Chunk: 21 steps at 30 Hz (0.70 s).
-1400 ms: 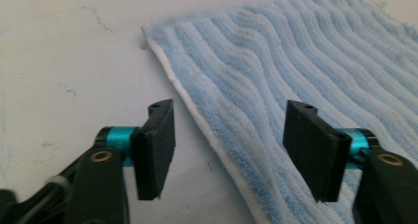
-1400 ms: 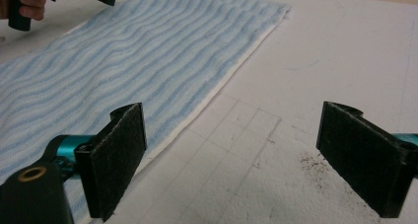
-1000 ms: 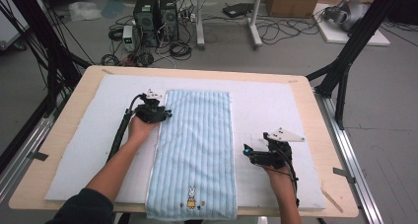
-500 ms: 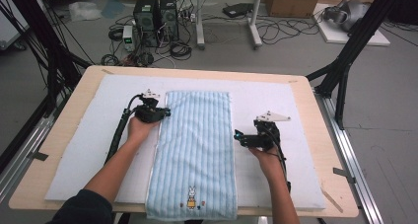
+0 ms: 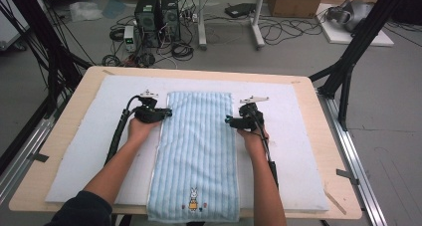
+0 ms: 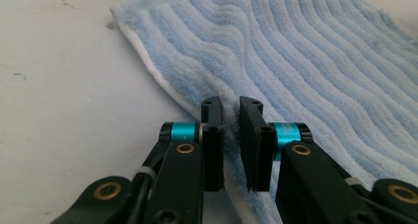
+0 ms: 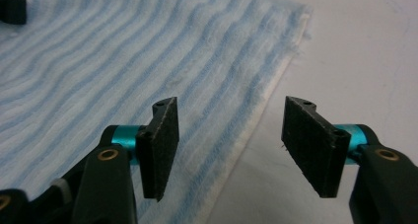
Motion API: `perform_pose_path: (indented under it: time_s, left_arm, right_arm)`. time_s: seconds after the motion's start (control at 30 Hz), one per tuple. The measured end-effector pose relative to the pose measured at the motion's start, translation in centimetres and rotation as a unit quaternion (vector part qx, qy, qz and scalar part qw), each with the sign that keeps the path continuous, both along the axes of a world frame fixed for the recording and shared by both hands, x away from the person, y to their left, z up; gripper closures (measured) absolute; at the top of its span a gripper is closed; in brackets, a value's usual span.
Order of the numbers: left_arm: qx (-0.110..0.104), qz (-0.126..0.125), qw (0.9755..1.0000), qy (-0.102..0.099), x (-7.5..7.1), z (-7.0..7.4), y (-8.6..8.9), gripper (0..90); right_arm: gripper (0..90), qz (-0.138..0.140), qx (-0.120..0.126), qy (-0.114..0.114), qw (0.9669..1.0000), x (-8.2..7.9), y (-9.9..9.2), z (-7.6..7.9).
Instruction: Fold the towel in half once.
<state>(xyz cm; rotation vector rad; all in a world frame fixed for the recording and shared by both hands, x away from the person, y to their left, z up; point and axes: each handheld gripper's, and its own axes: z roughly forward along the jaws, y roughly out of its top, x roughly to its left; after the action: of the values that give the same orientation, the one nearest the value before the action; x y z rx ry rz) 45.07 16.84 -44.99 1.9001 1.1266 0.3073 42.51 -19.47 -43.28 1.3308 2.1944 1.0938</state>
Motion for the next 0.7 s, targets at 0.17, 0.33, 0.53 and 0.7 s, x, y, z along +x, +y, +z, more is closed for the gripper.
perform_pose_path:
  time_s: [0.17, 0.33, 0.53, 0.7]
  left_arm:
    - [-0.001, 0.002, 1.0000, 0.006, 0.1, -0.2, 0.1, 80.3]
    - [-0.001, -0.002, 1.0000, 0.004, 0.2, -0.2, 0.2, 82.3]
    - [-0.031, 0.014, 0.9993, -0.014, 0.6, -0.1, 0.6, 85.2]
    - [-0.053, 0.017, 0.9982, -0.024, 0.7, 0.2, 1.2, 85.3]
  right_arm:
    - [42.0, 0.000, -0.017, 0.022, 0.9996, 1.2, 1.3, -0.8]
    - [52.6, -0.007, -0.045, 0.021, 0.9988, 1.9, 2.3, -1.1]
    - [85.2, -0.014, -0.046, 0.026, 0.9985, 2.6, 2.4, -0.7]
    - [86.0, -0.025, -0.028, 0.003, 0.9993, 2.6, 1.9, -0.3]
